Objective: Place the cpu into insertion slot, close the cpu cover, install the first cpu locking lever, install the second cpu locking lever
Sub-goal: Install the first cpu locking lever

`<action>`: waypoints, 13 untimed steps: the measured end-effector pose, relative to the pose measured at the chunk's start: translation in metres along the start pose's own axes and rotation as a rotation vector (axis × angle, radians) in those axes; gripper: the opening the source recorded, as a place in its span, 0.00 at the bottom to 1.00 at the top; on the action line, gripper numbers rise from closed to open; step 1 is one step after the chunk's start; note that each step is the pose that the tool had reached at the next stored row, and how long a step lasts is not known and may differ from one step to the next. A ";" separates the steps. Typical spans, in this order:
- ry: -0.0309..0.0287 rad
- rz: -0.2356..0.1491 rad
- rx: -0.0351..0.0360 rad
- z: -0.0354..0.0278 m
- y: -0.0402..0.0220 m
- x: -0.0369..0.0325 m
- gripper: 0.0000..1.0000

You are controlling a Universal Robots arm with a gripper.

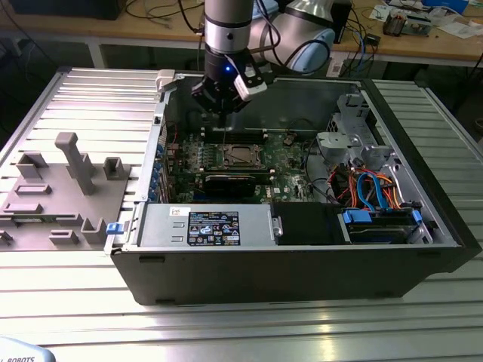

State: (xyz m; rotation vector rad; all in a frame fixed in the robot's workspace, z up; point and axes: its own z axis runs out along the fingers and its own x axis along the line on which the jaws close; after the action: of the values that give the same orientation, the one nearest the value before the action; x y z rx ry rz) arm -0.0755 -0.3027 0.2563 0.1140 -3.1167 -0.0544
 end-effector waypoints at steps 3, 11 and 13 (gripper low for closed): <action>0.0025 0.000 -0.0002 -0.0001 -0.0003 -0.0042 0.11; 0.0035 0.006 -0.0005 0.0002 -0.0004 -0.0058 0.11; 0.0029 0.021 -0.0009 0.0010 -0.0004 -0.0059 0.11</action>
State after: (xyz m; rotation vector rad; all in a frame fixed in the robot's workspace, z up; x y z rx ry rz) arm -0.0697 -0.3026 0.2552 0.0813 -3.1144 -0.0551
